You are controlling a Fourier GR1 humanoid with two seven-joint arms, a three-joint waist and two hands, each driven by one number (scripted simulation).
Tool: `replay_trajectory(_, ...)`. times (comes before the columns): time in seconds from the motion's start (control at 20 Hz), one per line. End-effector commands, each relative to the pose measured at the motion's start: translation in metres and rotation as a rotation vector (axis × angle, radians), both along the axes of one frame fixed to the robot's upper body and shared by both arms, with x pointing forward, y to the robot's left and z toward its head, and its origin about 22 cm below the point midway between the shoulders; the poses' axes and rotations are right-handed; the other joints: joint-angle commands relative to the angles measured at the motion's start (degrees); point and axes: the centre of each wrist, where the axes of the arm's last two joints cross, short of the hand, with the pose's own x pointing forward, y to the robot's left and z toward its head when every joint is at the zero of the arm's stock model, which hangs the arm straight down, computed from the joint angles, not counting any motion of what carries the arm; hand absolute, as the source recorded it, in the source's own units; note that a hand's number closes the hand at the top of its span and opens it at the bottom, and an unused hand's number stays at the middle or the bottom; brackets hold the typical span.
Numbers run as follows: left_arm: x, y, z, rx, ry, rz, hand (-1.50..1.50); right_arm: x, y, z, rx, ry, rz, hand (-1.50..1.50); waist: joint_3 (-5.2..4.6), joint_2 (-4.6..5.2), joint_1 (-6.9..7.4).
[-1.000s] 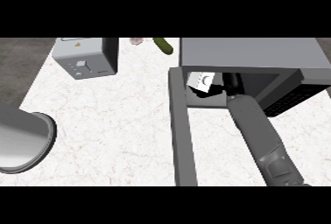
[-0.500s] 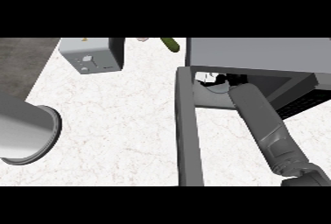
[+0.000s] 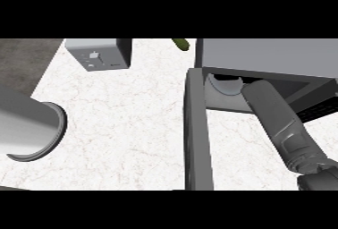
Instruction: Pick up the milk, place it into the microwave and close the microwave
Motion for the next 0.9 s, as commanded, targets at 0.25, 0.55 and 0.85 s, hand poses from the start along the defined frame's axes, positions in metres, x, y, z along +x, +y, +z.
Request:
replay_trajectory(0.25,0.01,0.002,-0.002,0.008,0.007,-0.003,-1.5,0.002,-0.038,0.007,-0.116,0.003,-0.263,-1.5,-0.36,0.4,1.4)
replay_trajectory(0.55,0.015,-0.002,0.0,0.052,-0.004,-0.029,-1.5,0.0,-0.026,0.0,-0.162,0.008,-0.23,-1.5,-0.13,0.87,2.7)
replay_trajectory(0.85,0.022,-0.001,-0.003,0.069,0.029,-0.068,-1.5,0.007,-0.022,0.014,-0.145,0.007,-0.097,-1.5,-0.15,0.47,1.85)
